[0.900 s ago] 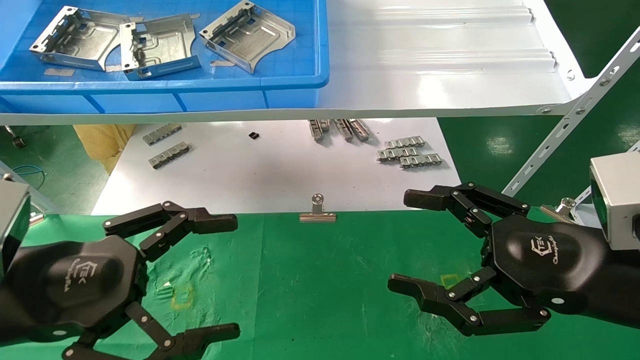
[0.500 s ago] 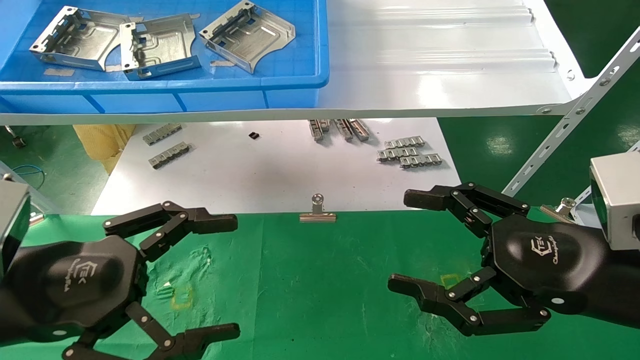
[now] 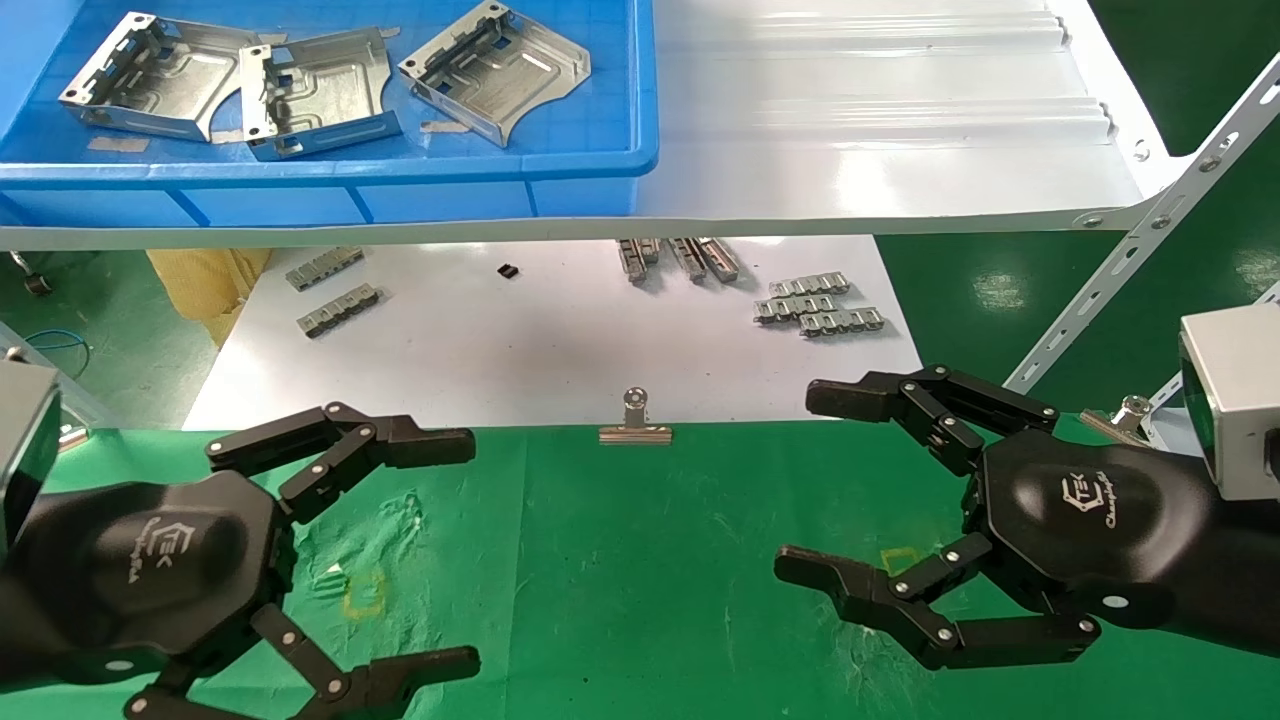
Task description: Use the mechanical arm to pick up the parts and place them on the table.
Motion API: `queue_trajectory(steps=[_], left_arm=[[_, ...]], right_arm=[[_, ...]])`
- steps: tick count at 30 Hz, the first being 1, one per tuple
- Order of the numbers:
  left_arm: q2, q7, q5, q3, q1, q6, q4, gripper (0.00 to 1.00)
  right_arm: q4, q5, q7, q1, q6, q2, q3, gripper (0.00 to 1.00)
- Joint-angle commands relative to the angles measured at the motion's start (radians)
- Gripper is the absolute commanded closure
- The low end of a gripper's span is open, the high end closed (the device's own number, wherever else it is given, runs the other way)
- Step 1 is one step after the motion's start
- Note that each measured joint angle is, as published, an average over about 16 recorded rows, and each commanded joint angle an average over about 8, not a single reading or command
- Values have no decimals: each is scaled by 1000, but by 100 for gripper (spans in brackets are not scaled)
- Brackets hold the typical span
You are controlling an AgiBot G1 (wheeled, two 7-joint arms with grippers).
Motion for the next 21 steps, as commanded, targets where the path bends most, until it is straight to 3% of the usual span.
queue_trajectory(steps=[1, 12, 21], left_arm=[[-1, 0, -2, -1, -1, 2, 1, 0], [65, -24, 29, -26, -52, -209, -5, 0], [124, -81, 127, -6, -185, -401, 57, 0]], right_arm=[[0, 0, 0, 0, 0, 0, 0, 100], [0, 0, 0, 0, 0, 0, 0, 100], [0, 0, 0, 0, 0, 0, 0, 100]])
